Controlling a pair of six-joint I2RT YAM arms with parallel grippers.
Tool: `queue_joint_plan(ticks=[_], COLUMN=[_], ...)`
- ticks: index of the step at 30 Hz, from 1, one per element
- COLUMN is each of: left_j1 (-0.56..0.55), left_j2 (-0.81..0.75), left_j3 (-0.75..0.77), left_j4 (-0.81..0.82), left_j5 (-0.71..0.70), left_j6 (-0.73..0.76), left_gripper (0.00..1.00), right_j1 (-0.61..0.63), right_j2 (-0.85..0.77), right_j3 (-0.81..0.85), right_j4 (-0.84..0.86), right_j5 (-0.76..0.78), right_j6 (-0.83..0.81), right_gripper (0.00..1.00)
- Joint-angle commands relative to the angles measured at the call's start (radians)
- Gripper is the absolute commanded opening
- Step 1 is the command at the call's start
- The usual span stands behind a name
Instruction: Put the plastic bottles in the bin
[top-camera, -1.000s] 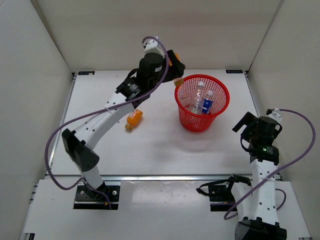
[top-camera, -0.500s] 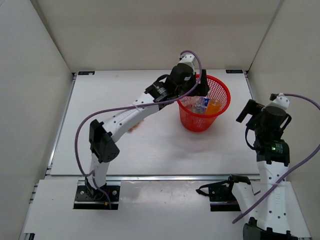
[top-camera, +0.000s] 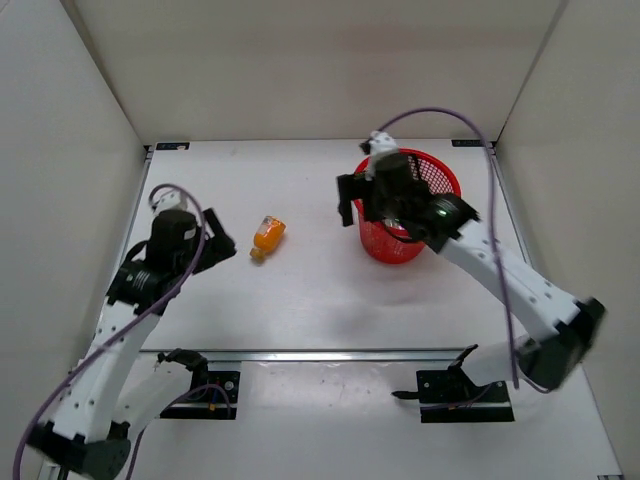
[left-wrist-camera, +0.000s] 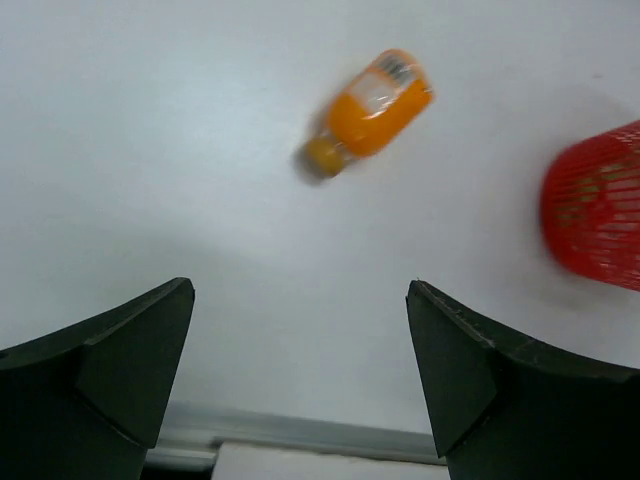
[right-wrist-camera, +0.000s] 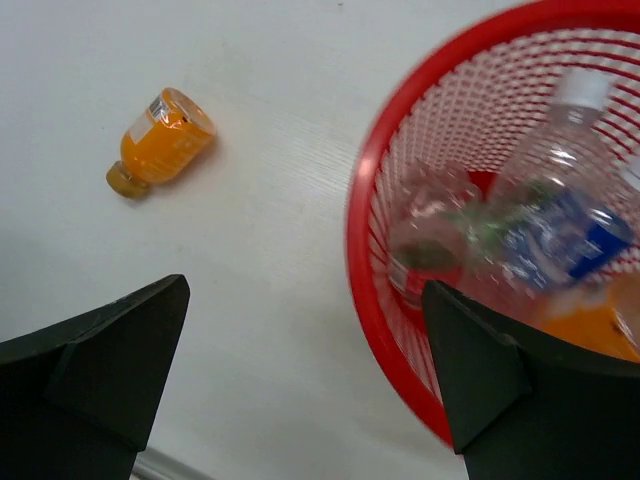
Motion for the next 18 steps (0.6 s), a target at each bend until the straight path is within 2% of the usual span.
queue_joint_plan(ticks=[1, 3, 6, 8, 11, 14, 18], left_j1=[0.075, 0.054, -0.018, -0.063, -0.097, -0.112, -0.134], left_j2=[-0.13, -0.19, -0.243, -0.275, -0.316, -0.333, -0.342], left_j3=[-0.045, -0.036, -0.011, -0.035, -0.062, -0.031, -0.025], left_j4=[-0.22, -0.339, -0.429, -0.44, -0.424, -0.421, -0.426], left_j5=[0.014, -0.087, -0.12, -0.098, -0.062, -0.032, -0.04], left_j6=[-0.048, -0.088, -0.111, -0.138, -0.16, -0.149, -0.148], left_gripper=[0.98, 0.99, 0.99, 0.99, 0.98, 0.99, 0.98], right_j1=[0.063, 0.112, 0.137, 0.175, 0.209, 0.217, 0.215], right_j2=[0.214, 0.342, 0.57, 0.69, 0.864, 0.971, 1.117], right_j3=[0.123, 0.209, 0.422, 0.571, 0.657, 0.721, 0.881], right_j4=[0.101, 0.119, 0.048, -0.018, -0.028, -0.031, -0.088], right_j5=[-0.089, -0.086, -0.138, -0.085, 0.053, 0.121, 0.208], right_j6=[0.036, 0.059, 0.143, 0.208, 0.343, 0.455, 0.524], right_gripper=[0.99, 0.99, 0.99, 0.99, 0.99, 0.99, 0.99])
